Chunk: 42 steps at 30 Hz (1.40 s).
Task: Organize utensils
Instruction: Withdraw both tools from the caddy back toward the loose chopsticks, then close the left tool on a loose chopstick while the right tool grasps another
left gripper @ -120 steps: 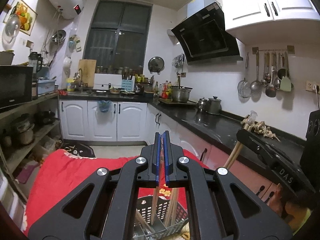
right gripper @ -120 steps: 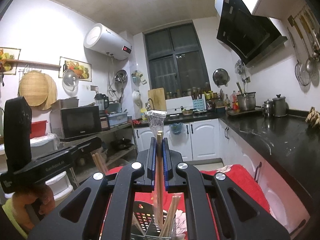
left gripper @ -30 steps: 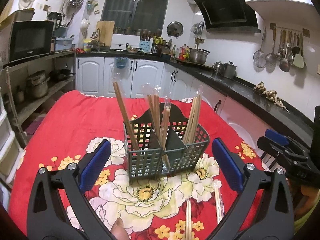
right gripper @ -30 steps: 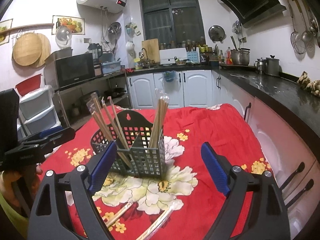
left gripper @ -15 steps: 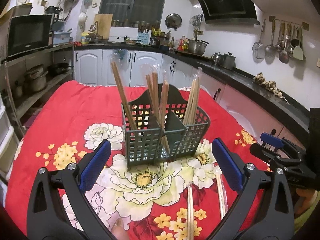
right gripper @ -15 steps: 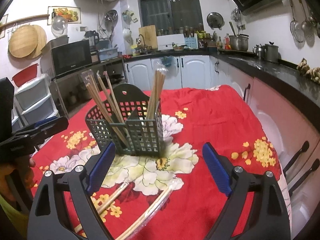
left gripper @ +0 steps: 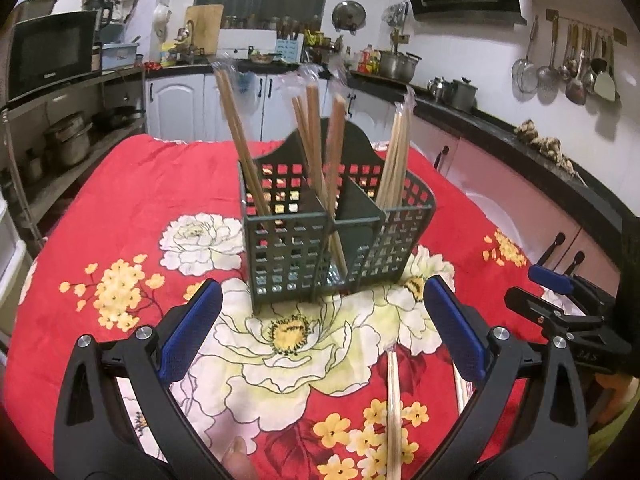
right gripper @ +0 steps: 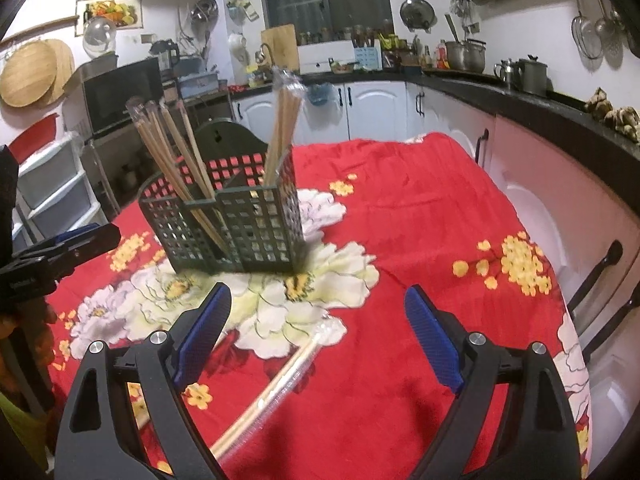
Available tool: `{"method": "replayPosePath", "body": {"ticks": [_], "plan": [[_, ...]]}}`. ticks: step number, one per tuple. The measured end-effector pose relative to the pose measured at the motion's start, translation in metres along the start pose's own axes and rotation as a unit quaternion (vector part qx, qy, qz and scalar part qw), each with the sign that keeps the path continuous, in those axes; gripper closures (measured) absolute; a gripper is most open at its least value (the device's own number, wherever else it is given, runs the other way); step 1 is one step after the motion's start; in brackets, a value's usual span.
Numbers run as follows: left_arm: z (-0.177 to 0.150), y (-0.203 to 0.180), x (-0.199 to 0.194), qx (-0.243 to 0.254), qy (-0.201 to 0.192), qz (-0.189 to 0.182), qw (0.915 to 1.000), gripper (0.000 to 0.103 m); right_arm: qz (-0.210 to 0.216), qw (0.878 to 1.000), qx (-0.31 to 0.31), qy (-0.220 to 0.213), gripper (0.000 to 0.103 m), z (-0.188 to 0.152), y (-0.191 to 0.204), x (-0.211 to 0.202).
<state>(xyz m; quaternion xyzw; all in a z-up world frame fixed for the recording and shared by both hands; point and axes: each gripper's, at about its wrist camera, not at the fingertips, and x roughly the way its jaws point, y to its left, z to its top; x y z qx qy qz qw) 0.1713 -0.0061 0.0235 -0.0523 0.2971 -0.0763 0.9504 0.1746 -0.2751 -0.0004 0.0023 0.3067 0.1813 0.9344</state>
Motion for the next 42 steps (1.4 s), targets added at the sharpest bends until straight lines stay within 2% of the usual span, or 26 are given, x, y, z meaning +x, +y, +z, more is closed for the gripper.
{"method": "replayPosePath", "body": {"ticks": [4, 7, 8, 9, 11, 14, 16, 20, 23, 26, 27, 32, 35, 39, 42], "plan": [[-0.005, -0.007, 0.011, 0.013, 0.022, -0.002, 0.9997, 0.010, -0.002, 1.000, 0.006, 0.022, 0.019, -0.005, -0.005, 0.010], [-0.011, -0.012, 0.022, 0.025, 0.045, -0.008, 0.9986, 0.011, 0.008, 0.999, 0.010, 0.047, 0.030, -0.009, -0.007, 0.020], [-0.013, -0.013, 0.025, 0.025, 0.052, -0.011, 0.9983, 0.013, 0.011, 0.998, 0.010, 0.055, 0.037, -0.011, -0.008, 0.024], [-0.016, -0.015, 0.030, 0.024, 0.062, -0.022, 0.9975, 0.019, 0.016, 0.998, 0.012, 0.062, 0.042, -0.013, -0.008, 0.027], [-0.021, -0.017, 0.037, 0.023, 0.077, -0.035, 0.9962, 0.029, 0.024, 0.997, 0.017, 0.076, 0.048, -0.016, -0.008, 0.034], [-0.028, -0.020, 0.047, 0.018, 0.099, -0.055, 0.9934, 0.042, 0.028, 0.995, 0.022, 0.090, 0.052, -0.017, -0.007, 0.042], [-0.032, -0.022, 0.054, 0.014, 0.114, -0.070, 0.9909, 0.044, 0.030, 0.995, 0.025, 0.097, 0.052, -0.017, -0.007, 0.048], [-0.039, -0.028, 0.065, 0.013, 0.136, -0.095, 0.9861, 0.053, 0.035, 0.992, 0.034, 0.117, 0.060, -0.016, -0.007, 0.065], [-0.043, -0.031, 0.075, 0.011, 0.153, -0.105, 0.9825, 0.054, 0.043, 0.988, 0.055, 0.138, 0.066, -0.018, -0.012, 0.078], [-0.046, -0.032, 0.085, 0.005, 0.167, -0.119, 0.9789, 0.054, 0.054, 0.985, 0.082, 0.140, 0.071, -0.021, -0.019, 0.085], [-0.048, -0.031, 0.089, 0.001, 0.171, -0.122, 0.9777, 0.054, 0.055, 0.985, 0.087, 0.140, 0.077, -0.020, -0.021, 0.086], [-0.045, -0.032, 0.100, -0.004, 0.175, -0.125, 0.9767, 0.055, 0.061, 0.984, 0.101, 0.133, 0.094, -0.023, -0.027, 0.086], [-0.045, -0.032, 0.104, 0.001, 0.174, -0.112, 0.9783, 0.066, 0.064, 0.983, 0.111, 0.129, 0.096, -0.023, -0.031, 0.085], [-0.044, -0.025, 0.108, -0.005, 0.174, -0.098, 0.9799, 0.088, 0.066, 0.984, 0.121, 0.113, 0.097, -0.022, -0.035, 0.078], [-0.043, -0.016, 0.108, -0.016, 0.175, -0.100, 0.9793, 0.095, 0.065, 0.985, 0.122, 0.100, 0.097, -0.020, -0.035, 0.071]]}}
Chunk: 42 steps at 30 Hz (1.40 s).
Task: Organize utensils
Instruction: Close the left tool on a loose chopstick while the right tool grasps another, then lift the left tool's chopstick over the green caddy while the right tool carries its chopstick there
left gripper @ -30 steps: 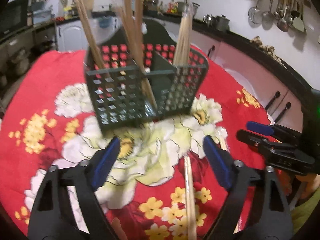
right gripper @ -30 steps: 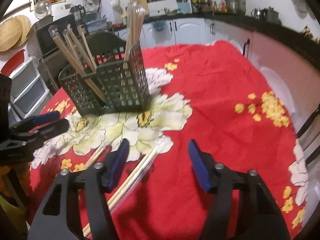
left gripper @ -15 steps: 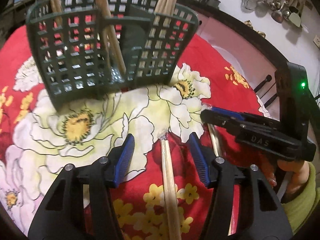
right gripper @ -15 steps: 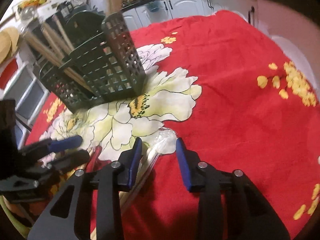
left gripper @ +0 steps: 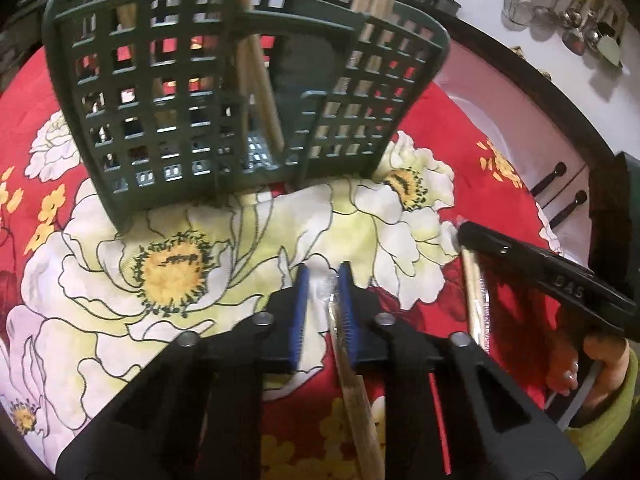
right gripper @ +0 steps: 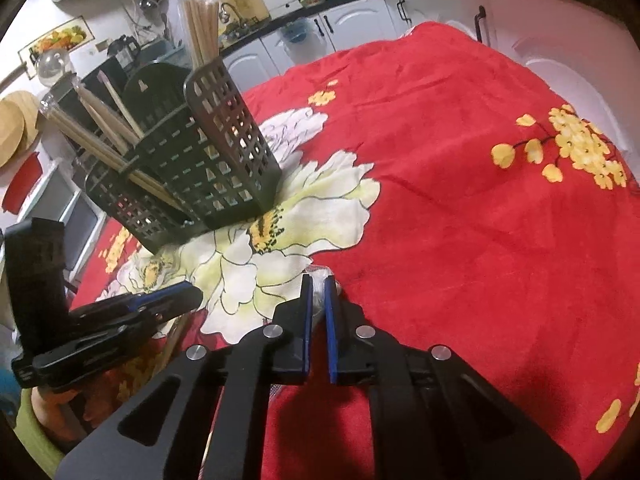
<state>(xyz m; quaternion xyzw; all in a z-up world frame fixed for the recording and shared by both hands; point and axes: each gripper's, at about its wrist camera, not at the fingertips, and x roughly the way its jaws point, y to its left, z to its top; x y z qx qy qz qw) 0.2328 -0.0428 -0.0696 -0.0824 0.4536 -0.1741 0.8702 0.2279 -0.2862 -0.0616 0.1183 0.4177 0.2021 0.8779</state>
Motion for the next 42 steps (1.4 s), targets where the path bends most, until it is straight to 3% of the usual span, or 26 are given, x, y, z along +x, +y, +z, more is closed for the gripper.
{"method": "replayPosePath", "body": {"ticks": [11, 30, 42], "plan": [[-0.008, 0.010, -0.022, -0.012, -0.012, -0.011, 0.9998, 0.101, -0.007, 0.998, -0.035, -0.060, 0.097, 0.006, 0.020, -0.034], [0.008, -0.015, -0.111, 0.011, -0.141, -0.015, 0.9899, 0.102, -0.004, 0.983, -0.097, -0.156, 0.098, 0.019, 0.066, -0.101], [0.013, -0.026, -0.143, 0.024, -0.184, -0.013, 0.9825, 0.102, 0.011, 0.970, -0.136, -0.200, 0.098, 0.026, 0.098, -0.133]]}}
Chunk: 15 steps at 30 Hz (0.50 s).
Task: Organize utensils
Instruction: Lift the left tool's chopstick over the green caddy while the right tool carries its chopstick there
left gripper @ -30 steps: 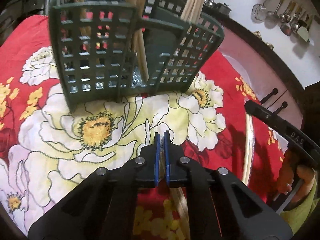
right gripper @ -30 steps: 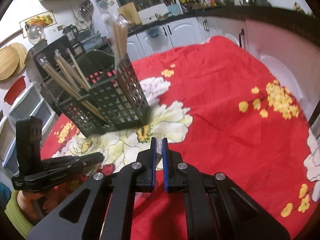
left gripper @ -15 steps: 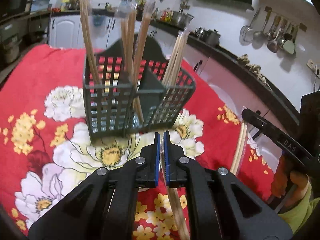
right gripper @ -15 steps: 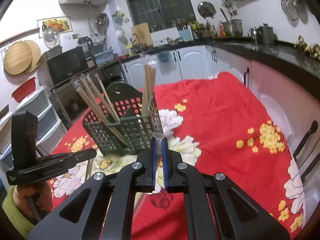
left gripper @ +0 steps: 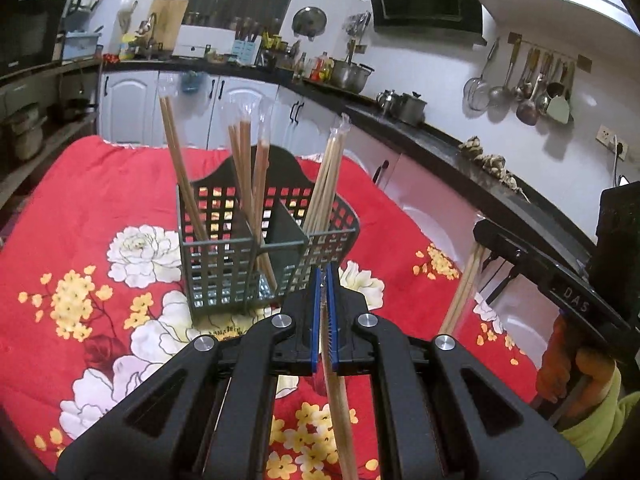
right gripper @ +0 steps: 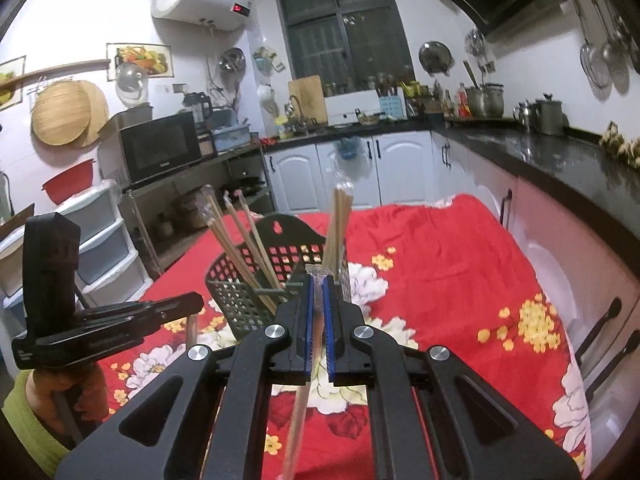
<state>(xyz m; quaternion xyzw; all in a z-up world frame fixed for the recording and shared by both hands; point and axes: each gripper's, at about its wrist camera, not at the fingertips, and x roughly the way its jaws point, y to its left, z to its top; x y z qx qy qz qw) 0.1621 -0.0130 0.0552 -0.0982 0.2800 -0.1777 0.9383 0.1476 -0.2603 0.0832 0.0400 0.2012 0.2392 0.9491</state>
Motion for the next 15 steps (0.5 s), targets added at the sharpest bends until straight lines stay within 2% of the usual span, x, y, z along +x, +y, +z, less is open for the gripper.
{"method": "replayPosePath", "body": {"ticks": [15], "plan": [[0.034, -0.009, -0.032, 0.021, -0.055, 0.008, 0.9983, 0.102, 0.007, 0.998, -0.036, -0.057, 0.098, 0.036, 0.020, -0.019]]}}
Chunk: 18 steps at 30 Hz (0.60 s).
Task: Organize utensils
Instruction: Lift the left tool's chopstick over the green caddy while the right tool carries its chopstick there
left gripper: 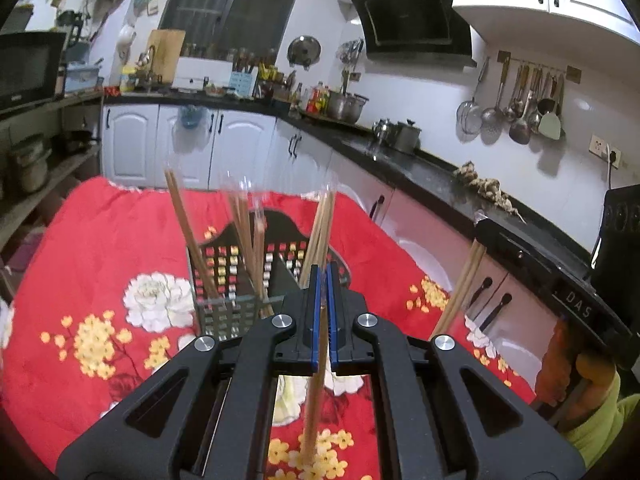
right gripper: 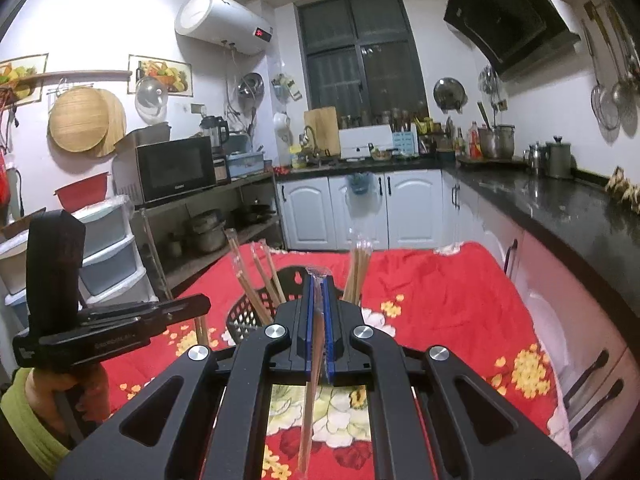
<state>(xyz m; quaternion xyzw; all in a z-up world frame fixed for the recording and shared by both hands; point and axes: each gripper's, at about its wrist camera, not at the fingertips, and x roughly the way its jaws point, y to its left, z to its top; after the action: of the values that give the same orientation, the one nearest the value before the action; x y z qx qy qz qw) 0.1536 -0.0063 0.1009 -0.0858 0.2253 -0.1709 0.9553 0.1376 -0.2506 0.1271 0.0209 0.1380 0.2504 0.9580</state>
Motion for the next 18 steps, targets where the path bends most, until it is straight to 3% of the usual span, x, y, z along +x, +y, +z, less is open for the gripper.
{"method": "replayPosePath", "body": {"ticks": [18], "plan": [[0.080, 0.005, -0.037, 0.020, -0.109, 0.046, 0.9928, 0.102, -0.001, 0.997, -0.040, -0.067, 0.098, 0.056, 0.009, 0.015]]}}
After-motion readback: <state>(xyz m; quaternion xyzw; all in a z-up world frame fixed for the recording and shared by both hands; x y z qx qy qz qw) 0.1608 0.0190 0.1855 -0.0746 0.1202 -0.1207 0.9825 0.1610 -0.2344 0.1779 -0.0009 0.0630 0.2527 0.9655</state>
